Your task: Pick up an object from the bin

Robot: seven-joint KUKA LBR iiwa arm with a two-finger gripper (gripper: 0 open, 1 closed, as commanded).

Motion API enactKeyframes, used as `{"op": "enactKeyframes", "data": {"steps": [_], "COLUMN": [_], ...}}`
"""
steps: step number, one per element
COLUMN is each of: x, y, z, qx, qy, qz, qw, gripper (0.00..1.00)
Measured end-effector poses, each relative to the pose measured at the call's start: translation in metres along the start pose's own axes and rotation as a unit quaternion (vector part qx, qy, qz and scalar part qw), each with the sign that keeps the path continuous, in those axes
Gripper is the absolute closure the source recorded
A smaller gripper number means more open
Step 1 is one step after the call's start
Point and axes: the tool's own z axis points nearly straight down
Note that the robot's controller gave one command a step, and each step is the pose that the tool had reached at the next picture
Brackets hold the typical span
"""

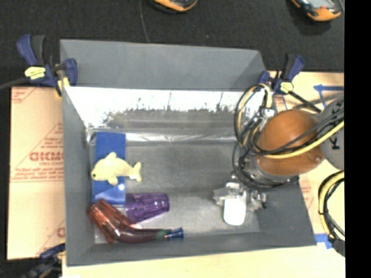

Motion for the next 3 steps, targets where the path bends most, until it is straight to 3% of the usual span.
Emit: {"op": "enactKeyframes", "data": {"steps": [2, 3], "x": [0.000, 0.000], "y": [0.003, 0.000], "z": [-0.018, -0.052], "qx": [-0.006, 0.000], "qy": [-0.0001, -0.0005], "qz": [0.001, 0.002], "qw": [1.0000, 1.0000], "gripper": [1.00, 1.00]}}
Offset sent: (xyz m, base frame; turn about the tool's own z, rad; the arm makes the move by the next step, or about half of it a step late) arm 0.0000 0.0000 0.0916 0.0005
